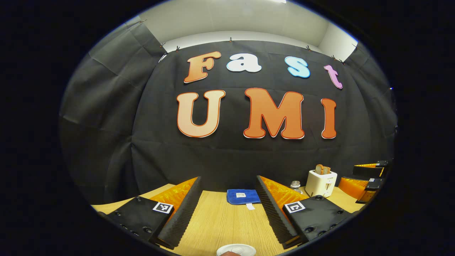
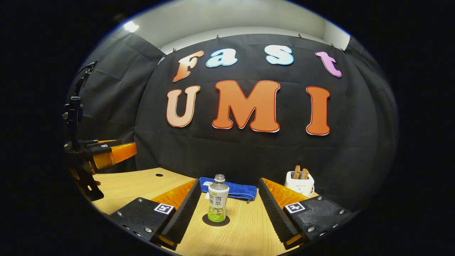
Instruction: Open the teacup lid with one hand, grasp the water bottle and pour water into the teacup with the other hand; after pouring, place the water bottle on the coaster and then close the teacup lid.
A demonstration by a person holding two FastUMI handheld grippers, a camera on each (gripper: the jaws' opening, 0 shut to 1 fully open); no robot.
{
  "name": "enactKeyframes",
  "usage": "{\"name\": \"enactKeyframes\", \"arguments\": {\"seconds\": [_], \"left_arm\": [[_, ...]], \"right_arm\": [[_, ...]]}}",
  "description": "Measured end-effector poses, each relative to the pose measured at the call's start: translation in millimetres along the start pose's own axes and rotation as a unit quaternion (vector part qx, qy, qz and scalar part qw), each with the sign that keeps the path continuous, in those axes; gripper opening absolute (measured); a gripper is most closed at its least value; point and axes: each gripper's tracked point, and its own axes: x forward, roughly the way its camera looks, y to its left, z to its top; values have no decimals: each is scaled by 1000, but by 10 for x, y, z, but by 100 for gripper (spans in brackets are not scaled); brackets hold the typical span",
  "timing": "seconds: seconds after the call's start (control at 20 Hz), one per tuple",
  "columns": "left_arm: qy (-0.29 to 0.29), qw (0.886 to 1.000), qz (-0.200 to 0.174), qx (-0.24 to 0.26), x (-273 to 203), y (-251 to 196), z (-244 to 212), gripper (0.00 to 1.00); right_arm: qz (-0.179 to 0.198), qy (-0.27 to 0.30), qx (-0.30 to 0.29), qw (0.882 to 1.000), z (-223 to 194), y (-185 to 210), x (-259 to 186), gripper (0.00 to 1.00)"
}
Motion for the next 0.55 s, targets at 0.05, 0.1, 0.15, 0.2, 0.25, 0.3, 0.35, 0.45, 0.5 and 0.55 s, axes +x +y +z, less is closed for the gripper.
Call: {"name": "enactKeyframes", "arguments": {"seconds": [0.05,0.1,0.15,0.2,0.25,0.3,0.35,0.45,0.5,0.55], "left_arm": [[1,1000,2,2,-5,4,-14,98],[4,1000,0,4,-6,-8,-37,98],[8,1000,-5,5,-5,-41,-75,100],[9,1000,-7,4,3,-61,-84,98],[10,1000,-8,5,7,-62,-90,98],[10,1000,-7,7,14,-60,-96,98],[10,1000,-7,8,14,-56,-94,98],[9,1000,-7,12,3,-66,-102,97],[9,1000,-7,17,2,-69,-105,96],[9,1000,-8,19,-4,-87,-111,96]], "right_arm": [[0,0,1,1000,11,11,10,97],[1,0,3,1000,11,26,13,98],[-1,-1,4,1000,12,26,29,98],[-3,-2,3,1000,23,14,29,97],[-5,-3,1,1000,33,6,31,97],[-5,-5,-1,1000,43,-3,25,97],[-6,-6,-1,1000,49,-2,25,97],[-6,-7,2,1000,59,12,29,100],[-7,-8,4,1000,61,8,33,98],[-6,-8,6,1000,62,9,34,97]]}}
